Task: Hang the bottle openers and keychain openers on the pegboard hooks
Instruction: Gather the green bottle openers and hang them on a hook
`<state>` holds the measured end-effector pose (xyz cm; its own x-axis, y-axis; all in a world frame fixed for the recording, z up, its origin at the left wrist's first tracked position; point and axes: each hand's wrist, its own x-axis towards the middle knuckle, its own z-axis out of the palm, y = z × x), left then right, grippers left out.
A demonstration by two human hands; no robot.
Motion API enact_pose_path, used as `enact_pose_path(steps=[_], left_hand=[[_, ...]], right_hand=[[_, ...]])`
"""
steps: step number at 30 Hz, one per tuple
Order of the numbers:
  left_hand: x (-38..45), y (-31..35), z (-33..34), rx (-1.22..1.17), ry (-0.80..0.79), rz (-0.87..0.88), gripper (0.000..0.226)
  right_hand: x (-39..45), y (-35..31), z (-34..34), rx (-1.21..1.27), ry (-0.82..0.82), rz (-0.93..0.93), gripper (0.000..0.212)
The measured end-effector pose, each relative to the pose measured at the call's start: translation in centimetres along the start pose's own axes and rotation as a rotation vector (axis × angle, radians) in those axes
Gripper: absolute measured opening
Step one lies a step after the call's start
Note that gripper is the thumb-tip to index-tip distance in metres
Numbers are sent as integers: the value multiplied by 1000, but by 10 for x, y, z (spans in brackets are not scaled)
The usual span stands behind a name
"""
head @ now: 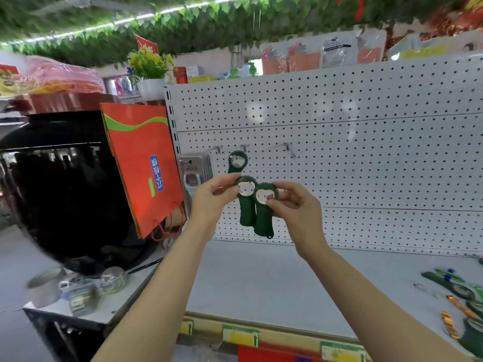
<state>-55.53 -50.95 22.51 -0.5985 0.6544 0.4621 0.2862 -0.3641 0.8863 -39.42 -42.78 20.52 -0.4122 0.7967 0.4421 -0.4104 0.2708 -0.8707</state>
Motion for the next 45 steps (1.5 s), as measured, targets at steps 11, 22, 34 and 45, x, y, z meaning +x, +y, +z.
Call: enact_pose_path(steps=[11, 22, 34, 45], left_hand=[[61, 16, -28, -18, -46, 61, 31], [101, 3, -29, 44, -174, 54, 31], [110, -10, -24, 204, -170, 138, 34], [94, -1, -46, 324, -187, 308, 35]], right_hand=[[16, -11, 39, 4, 20, -75, 31], [18, -5, 73, -19, 112, -124, 30], [38, -3, 86, -87, 105, -143, 31], [58, 3, 95, -81, 133, -163, 31]])
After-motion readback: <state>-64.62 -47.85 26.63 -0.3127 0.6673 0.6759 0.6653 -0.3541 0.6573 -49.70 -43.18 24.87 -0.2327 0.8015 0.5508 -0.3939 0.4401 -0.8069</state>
